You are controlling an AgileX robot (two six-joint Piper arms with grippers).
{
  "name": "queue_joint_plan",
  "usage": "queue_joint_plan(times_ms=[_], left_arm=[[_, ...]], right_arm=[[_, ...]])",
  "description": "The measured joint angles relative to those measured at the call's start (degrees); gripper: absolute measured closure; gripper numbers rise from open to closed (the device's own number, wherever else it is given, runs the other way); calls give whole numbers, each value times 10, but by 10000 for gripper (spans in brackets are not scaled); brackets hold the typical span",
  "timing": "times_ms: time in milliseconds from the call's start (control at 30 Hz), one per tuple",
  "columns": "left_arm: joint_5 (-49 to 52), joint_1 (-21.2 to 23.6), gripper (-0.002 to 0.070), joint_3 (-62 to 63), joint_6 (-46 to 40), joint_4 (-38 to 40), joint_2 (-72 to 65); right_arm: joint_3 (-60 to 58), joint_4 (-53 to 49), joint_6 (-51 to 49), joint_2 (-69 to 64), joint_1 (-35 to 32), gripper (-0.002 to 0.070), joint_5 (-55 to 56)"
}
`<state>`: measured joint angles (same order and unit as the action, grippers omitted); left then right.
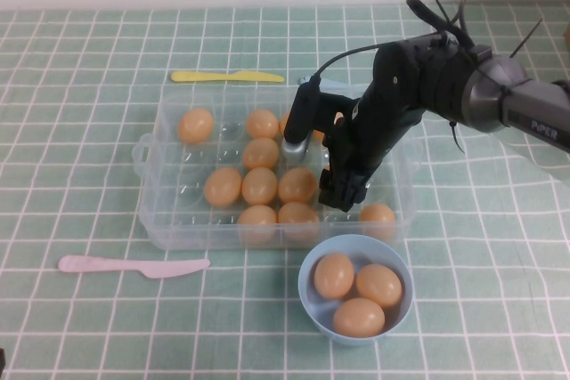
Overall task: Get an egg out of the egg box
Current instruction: Pick up the egg from the plastic box, then place the egg in the bowl
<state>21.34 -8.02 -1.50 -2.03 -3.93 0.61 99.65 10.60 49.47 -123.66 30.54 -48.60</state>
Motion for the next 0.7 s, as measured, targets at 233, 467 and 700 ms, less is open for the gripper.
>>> queue_joint_plan(times_ms=[233,467,700], left_arm=[[0,0,678,0,0,0,0],[0,0,678,0,0,0,0],[0,0,678,0,0,0,0]], right_arm=[[0,-2,-38,45,0,222,-15],[-14,-30,-328,167,2,222,-63],[-119,-52,-537,272,42,222,-138]])
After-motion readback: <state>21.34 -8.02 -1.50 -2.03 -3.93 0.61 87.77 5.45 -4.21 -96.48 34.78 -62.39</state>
